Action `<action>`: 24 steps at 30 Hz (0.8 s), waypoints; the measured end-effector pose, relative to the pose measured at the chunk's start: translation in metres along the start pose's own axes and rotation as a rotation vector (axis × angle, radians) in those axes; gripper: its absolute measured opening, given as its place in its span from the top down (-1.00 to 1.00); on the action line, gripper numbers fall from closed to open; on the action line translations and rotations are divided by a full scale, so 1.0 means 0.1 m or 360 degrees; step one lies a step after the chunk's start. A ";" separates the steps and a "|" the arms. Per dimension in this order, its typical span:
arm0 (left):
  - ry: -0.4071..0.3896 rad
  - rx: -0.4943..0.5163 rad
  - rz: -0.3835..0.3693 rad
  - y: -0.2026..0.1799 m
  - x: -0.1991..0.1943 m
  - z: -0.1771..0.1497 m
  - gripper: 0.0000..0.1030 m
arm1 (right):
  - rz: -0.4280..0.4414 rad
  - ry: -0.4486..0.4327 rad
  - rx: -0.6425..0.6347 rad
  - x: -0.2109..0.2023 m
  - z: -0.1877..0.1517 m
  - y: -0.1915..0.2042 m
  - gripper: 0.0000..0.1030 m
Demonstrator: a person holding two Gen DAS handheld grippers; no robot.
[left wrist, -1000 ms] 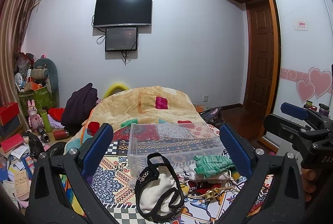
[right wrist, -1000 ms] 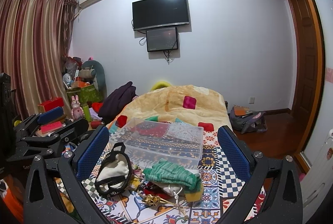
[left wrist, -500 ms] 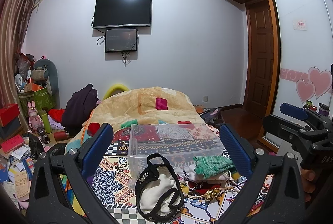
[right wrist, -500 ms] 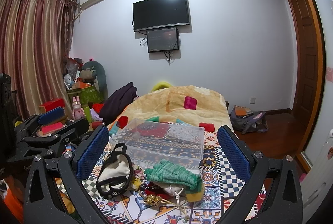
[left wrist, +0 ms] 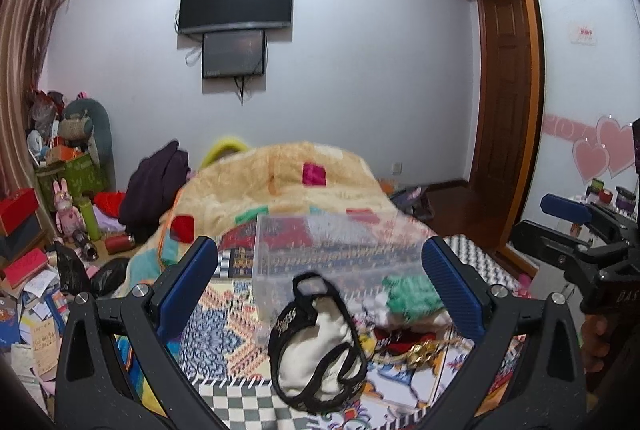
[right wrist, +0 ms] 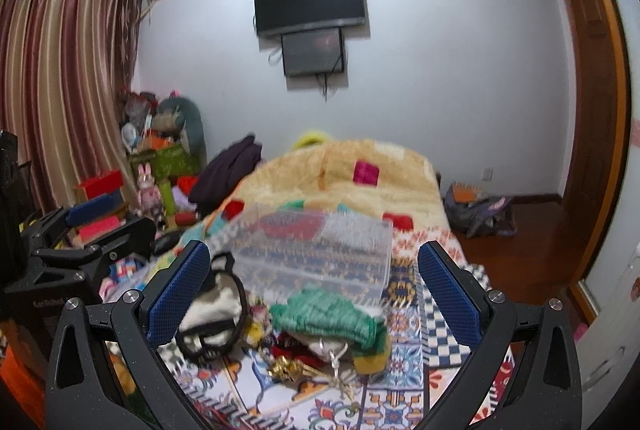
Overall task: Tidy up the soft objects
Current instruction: 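Grasp the black-strapped white pouch with the left tool while the right tool grasps the green knitted cloth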
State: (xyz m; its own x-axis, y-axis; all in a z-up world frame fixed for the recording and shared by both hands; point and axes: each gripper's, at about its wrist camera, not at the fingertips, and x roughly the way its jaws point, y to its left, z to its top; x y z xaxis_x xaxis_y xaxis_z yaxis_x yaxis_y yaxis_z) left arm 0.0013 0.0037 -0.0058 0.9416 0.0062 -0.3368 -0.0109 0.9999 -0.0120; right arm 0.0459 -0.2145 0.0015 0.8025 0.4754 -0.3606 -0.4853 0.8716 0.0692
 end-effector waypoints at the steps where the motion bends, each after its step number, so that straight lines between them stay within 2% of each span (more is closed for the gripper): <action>1: 0.0038 -0.0001 -0.0007 0.02 0.05 -0.04 -1.00 | 0.0005 0.0044 -0.0003 0.05 -0.03 -0.02 -1.00; 6: 0.0240 -0.0016 -0.0009 0.12 0.35 -0.28 -1.00 | 0.0061 0.0300 0.0043 0.36 -0.24 -0.15 -1.00; 9: 0.0327 -0.0021 -0.0005 0.15 0.52 -0.42 -1.00 | 0.0090 0.0391 0.0070 0.48 -0.33 -0.23 -1.00; 11: 0.0352 -0.0042 -0.0016 0.20 0.59 -0.49 -0.97 | 0.0108 0.0438 0.0086 0.56 -0.38 -0.26 -0.92; 13: 0.0375 -0.0060 -0.0024 0.24 0.65 -0.54 -0.90 | 0.0122 0.0478 0.0095 0.61 -0.41 -0.29 -0.81; 15: 0.0414 -0.0079 -0.0027 0.28 0.73 -0.58 -0.73 | 0.0136 0.0518 0.0097 0.68 -0.44 -0.30 -0.70; 20: 0.0514 -0.0167 -0.0050 0.42 0.95 -0.69 -0.46 | 0.0158 0.0573 0.0087 0.84 -0.48 -0.34 -0.44; 24: 0.0569 -0.0188 -0.0078 0.44 1.03 -0.75 -0.23 | 0.0151 0.0603 0.0067 0.92 -0.51 -0.34 -0.36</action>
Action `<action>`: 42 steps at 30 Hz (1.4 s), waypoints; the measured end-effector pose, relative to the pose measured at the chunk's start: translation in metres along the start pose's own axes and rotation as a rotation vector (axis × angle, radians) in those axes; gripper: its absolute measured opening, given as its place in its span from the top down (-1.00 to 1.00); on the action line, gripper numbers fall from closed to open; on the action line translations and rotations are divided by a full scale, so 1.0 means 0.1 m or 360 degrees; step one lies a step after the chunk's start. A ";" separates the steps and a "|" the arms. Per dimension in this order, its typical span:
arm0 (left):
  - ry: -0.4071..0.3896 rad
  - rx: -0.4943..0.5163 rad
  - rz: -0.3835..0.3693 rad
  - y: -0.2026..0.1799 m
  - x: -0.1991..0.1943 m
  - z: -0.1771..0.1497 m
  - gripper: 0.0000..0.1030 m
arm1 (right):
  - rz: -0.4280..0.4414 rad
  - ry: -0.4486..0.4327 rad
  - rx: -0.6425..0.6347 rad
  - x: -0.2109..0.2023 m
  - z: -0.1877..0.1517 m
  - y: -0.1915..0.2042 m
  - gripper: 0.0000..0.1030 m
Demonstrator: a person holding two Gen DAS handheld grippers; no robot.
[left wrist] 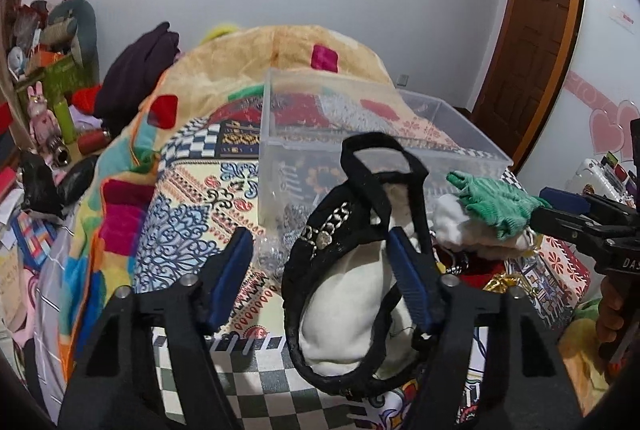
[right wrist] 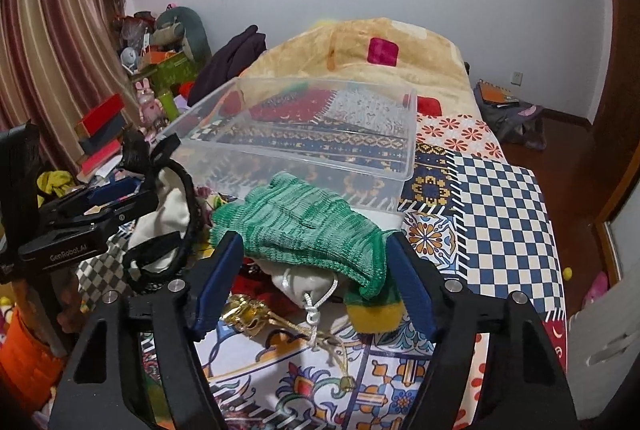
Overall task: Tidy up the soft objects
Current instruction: 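Grasp the black-strapped white pouch with the left tool while the right tool grasps the green knitted cloth, then lift both items and release them into the clear plastic box with both tools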
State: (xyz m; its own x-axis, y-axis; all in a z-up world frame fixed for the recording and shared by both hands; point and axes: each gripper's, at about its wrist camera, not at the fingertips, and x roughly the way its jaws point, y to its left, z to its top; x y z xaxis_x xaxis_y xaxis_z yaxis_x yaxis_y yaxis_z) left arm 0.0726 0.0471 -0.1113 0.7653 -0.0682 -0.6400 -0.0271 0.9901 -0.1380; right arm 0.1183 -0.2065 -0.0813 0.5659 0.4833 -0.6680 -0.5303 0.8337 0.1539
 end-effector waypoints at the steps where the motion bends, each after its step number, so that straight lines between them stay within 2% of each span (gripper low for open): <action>1: 0.0012 0.0003 -0.0008 0.00 0.02 -0.01 -0.19 | -0.0004 0.0007 -0.0003 0.02 0.00 0.00 -0.29; 3: 0.0036 0.0004 -0.0028 -0.01 0.06 -0.02 0.01 | 0.0002 0.0026 -0.0008 0.04 0.00 0.01 -0.19; 5: 0.0054 0.0007 -0.0049 -0.02 0.08 -0.04 0.13 | 0.0000 0.0042 -0.0020 0.07 0.00 0.01 0.07; 6: 0.0053 0.0011 -0.0044 -0.03 0.08 -0.05 0.18 | -0.0004 0.0046 -0.0024 0.08 0.00 0.01 0.14; 8: 0.0041 0.0030 -0.0026 -0.06 0.07 -0.06 0.29 | -0.0019 0.0061 -0.0029 0.10 0.00 0.01 0.47; 11: 0.0032 0.0041 -0.0021 -0.06 0.05 -0.05 0.49 | -0.0020 0.0088 -0.0018 0.13 0.00 -0.01 0.77; 15: 0.0003 0.0040 -0.0030 -0.06 -0.03 -0.04 0.65 | -0.0006 0.0075 -0.0008 0.09 -0.01 -0.01 0.81; 19: -0.0059 0.0054 -0.0051 -0.09 -0.19 0.01 0.72 | 0.0002 0.0029 -0.0028 -0.02 0.03 0.05 0.82; 22: -0.0109 0.0062 -0.0060 -0.10 -0.31 0.05 0.73 | -0.0003 -0.0035 -0.0077 -0.12 0.07 0.10 0.77; 24: -0.0132 0.0054 -0.0076 -0.09 -0.38 0.08 0.73 | -0.0025 -0.0042 -0.0077 -0.12 0.11 0.10 0.34; 25: -0.0145 0.0049 -0.0082 -0.09 -0.41 0.09 0.73 | -0.0023 -0.0042 -0.0064 -0.11 0.13 0.10 -0.15; 26: -0.0158 0.0049 -0.0083 -0.09 -0.45 0.10 0.74 | -0.0023 -0.0046 -0.0050 -0.10 0.15 0.10 -0.43; 28: -0.0184 0.0052 -0.0082 -0.10 -0.50 0.14 0.74 | -0.0031 -0.0051 -0.0054 -0.06 0.18 0.10 -0.44; 31: -0.0218 0.0051 -0.0086 -0.09 -0.54 0.19 0.74 | -0.0056 0.0040 -0.0094 0.15 0.23 0.10 -0.44; 33: -0.0240 0.0051 -0.0086 -0.09 -0.57 0.22 0.74 | -0.0048 0.0120 -0.0094 0.30 0.22 0.07 -0.37; 35: -0.0267 0.0053 -0.0080 -0.07 -0.60 0.27 0.74 | 0.0001 0.0182 -0.0067 0.40 0.20 0.02 0.17; 38: -0.0305 0.0047 -0.0074 -0.05 -0.63 0.35 0.74 | 0.0065 0.0224 -0.0029 0.44 0.17 -0.04 0.60; 40: -0.0327 0.0039 -0.0074 -0.04 -0.66 0.41 0.74 | 0.0063 0.0212 -0.0032 0.41 0.16 -0.06 0.76; 42: -0.0349 0.0041 -0.0066 -0.02 -0.67 0.46 0.74 | 0.0090 0.0196 -0.0018 0.38 0.17 -0.07 0.79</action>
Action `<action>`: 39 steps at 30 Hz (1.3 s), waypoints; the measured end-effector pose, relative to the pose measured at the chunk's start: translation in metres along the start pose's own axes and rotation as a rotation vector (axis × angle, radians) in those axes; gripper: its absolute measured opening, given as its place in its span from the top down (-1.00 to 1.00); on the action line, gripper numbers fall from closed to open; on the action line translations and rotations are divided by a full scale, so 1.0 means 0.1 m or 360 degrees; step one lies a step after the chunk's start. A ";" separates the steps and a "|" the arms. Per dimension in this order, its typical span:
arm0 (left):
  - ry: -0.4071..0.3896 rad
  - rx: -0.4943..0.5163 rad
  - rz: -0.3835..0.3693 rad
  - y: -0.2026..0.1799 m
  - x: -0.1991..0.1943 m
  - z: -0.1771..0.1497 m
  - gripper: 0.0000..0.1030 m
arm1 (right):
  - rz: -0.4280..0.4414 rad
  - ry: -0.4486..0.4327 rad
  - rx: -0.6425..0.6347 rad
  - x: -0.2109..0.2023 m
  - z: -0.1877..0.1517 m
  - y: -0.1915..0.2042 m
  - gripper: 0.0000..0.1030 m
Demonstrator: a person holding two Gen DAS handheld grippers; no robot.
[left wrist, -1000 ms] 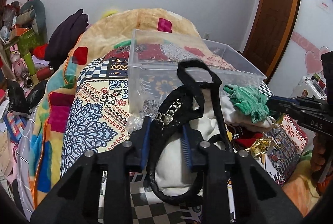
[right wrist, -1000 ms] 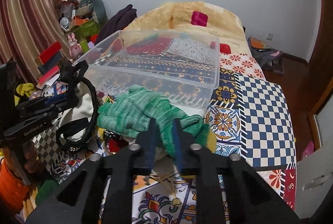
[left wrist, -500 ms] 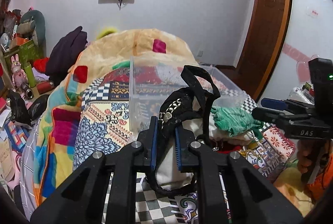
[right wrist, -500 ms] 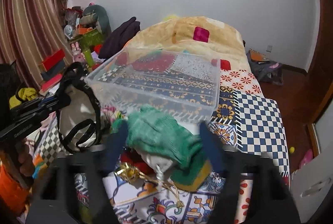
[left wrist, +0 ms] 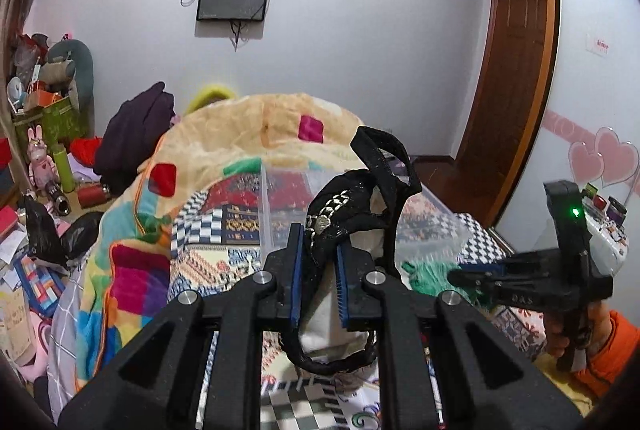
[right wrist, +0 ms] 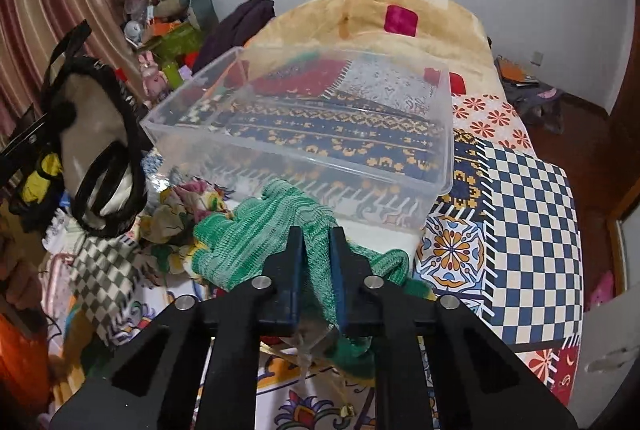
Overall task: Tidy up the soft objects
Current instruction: 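Lift both items and release them into the clear plastic box with both tools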
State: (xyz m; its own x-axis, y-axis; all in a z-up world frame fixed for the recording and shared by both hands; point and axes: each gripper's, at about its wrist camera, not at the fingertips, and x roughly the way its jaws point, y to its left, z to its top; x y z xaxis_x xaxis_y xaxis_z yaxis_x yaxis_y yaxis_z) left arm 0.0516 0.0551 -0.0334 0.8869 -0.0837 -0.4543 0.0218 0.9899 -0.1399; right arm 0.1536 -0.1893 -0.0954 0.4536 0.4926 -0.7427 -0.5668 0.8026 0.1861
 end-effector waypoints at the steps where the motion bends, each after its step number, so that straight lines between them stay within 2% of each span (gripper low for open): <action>1: -0.0012 0.0004 0.0008 0.00 0.00 0.03 0.74 | 0.0003 -0.0005 0.0000 -0.03 0.01 0.02 0.82; 6: -0.0043 0.0030 0.0026 0.03 0.05 0.22 0.74 | 0.0029 -0.0097 0.0005 -0.19 0.07 0.05 0.84; 13: -0.0082 0.0054 0.0025 0.04 0.23 0.53 0.74 | -0.0042 -0.0333 -0.0009 -0.48 0.41 0.10 0.85; 20: -0.0024 0.0093 0.0032 0.05 0.61 0.68 0.74 | -0.0121 -0.0467 0.0022 -0.45 0.73 0.00 0.85; 25: 0.0080 0.0112 0.0063 0.07 0.98 0.65 0.74 | -0.0163 -0.0413 0.0014 -0.19 0.84 -0.05 0.85; 30: 0.0273 0.0105 0.0050 0.08 1.37 0.50 0.74 | -0.0193 -0.0249 -0.0025 0.20 0.82 -0.08 0.85; 34: 0.0404 0.0113 0.0028 0.06 1.56 0.36 0.74 | -0.0200 -0.0101 -0.0075 0.44 0.73 -0.06 0.84; 39: 0.0487 0.0121 0.0019 0.01 1.65 0.26 0.68 | -0.0205 0.0008 -0.0099 0.54 0.67 -0.03 0.81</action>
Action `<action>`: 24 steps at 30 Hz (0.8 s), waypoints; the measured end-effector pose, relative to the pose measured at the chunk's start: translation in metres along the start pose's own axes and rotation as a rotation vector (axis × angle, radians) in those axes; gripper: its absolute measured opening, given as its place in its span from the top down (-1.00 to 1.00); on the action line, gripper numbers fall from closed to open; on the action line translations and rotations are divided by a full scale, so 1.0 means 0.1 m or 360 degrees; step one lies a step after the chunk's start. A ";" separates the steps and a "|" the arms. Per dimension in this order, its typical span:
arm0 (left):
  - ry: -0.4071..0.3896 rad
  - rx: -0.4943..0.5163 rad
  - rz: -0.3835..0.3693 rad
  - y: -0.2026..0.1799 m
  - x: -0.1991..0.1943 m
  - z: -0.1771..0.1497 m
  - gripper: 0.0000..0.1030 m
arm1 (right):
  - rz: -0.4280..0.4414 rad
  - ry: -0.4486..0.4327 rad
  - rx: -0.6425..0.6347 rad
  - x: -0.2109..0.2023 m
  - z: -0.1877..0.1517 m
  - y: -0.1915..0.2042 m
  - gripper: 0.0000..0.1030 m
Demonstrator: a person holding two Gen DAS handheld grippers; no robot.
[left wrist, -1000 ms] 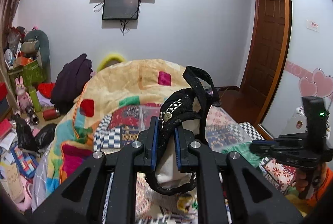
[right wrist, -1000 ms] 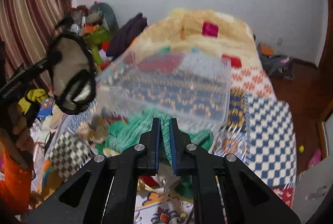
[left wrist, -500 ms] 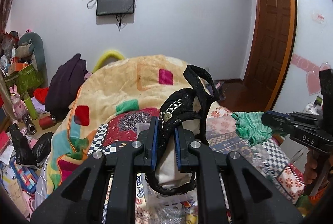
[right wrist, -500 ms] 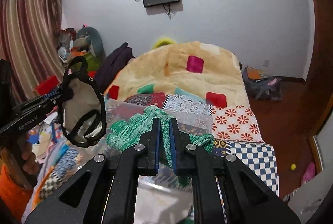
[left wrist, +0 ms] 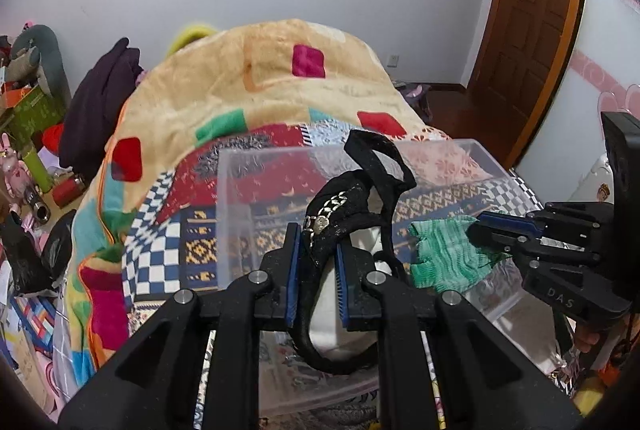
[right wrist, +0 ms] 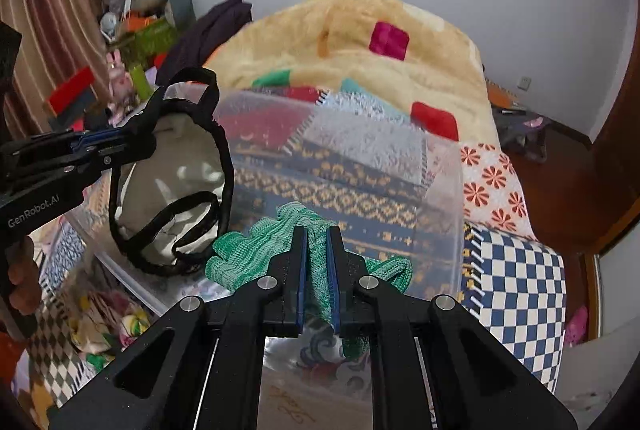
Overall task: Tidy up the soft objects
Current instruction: 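Lift both items and release them into the clear plastic box with both tools, then grasp the floral cloth with the left tool while the right tool grasps the white ring bag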
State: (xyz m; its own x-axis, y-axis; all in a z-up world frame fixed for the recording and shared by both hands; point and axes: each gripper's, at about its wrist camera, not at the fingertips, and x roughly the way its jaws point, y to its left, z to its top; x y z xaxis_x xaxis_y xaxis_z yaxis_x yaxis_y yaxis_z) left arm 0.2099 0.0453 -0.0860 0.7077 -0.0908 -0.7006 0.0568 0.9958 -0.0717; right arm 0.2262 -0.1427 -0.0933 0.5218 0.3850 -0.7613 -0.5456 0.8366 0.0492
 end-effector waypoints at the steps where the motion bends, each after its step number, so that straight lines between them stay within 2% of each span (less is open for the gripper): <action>1: 0.0011 -0.0006 -0.0004 0.00 0.01 -0.01 0.64 | 0.0008 0.0008 0.0001 -0.01 -0.01 -0.01 0.77; 3: 0.0012 -0.0019 0.0000 0.00 -0.01 -0.02 0.43 | 0.0018 0.0002 0.0010 -0.06 -0.01 -0.02 0.63; 5: -0.0001 -0.0032 0.0011 0.02 -0.06 -0.02 0.25 | 0.0023 -0.0033 0.0024 -0.16 0.00 -0.03 0.23; 6: -0.0017 -0.0039 0.0014 0.03 -0.11 -0.02 0.16 | 0.0024 -0.0052 0.0029 -0.18 0.01 -0.04 0.14; 7: -0.0031 -0.0042 0.0016 0.03 -0.15 -0.02 0.13 | 0.0023 -0.0089 0.0033 -0.28 0.01 -0.04 0.01; 9: -0.0069 -0.0050 0.0015 0.05 -0.27 -0.01 -0.02 | 0.0031 -0.0126 0.0036 -0.36 0.04 -0.02 -0.10; 13: -0.0149 -0.0047 0.0021 0.03 -0.55 -0.05 -0.22 | 0.0034 -0.0216 0.0043 -0.62 0.03 0.00 -0.53; 20: -0.0254 0.0007 0.0038 -0.10 -0.97 -0.26 -0.56 | 0.0052 -0.0304 0.0063 -0.97 -0.13 0.00 -0.71; 24: -0.0261 0.0008 0.0016 -0.14 -1.08 -0.42 -0.59 | 0.0071 -0.0280 0.0066 -0.99 -0.24 0.05 -0.72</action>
State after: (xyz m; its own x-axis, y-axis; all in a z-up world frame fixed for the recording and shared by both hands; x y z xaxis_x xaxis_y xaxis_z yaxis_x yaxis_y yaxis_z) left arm 0.1031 0.0405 -0.0385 0.8136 -0.0785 -0.5762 0.0524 0.9967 -0.0618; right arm 0.1559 -0.1863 -0.0336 0.6063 0.4813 -0.6330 -0.5451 0.8311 0.1098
